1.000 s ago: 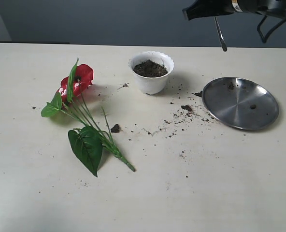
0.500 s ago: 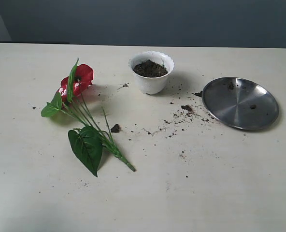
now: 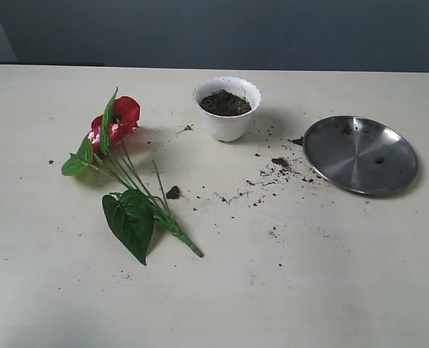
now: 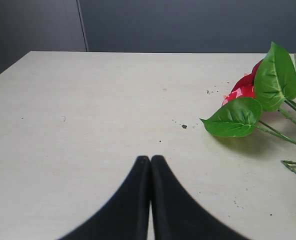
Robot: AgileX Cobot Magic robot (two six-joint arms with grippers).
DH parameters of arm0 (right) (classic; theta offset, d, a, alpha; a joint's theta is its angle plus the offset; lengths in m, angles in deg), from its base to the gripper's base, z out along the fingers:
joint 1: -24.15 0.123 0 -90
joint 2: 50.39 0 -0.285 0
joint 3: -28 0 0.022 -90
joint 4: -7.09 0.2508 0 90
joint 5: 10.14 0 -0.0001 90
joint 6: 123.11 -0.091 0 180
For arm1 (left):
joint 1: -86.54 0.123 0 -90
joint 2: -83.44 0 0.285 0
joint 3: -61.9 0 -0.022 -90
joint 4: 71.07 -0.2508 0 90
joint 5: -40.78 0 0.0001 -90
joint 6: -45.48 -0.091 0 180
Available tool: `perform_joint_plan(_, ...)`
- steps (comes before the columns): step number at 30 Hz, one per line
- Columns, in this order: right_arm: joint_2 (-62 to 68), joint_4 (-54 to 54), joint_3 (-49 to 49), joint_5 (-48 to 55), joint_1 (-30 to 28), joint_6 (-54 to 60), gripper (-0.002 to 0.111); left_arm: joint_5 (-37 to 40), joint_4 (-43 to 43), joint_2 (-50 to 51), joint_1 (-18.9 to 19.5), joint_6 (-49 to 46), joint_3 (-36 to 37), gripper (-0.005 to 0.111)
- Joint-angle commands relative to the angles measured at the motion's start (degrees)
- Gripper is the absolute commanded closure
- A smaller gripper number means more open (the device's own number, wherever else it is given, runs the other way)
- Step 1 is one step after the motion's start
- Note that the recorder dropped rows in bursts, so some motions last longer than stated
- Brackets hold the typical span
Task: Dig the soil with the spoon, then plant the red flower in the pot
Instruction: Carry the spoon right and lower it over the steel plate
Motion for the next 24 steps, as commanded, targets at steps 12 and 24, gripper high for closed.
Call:
perform_joint_plan(12, 13.4, 23.9, -4.0, 13.2, -0.4, 15.6, 0.109, -0.6, 0.0, -0.3, -0.2, 0.0, 0.3, 0.106)
perform_joint_plan(24, 33.1, 54.8, -34.0, 45.7, -5.6, 43.1, 0.109, -0.6, 0.0, -0.3, -0.2, 0.0, 0.3, 0.106)
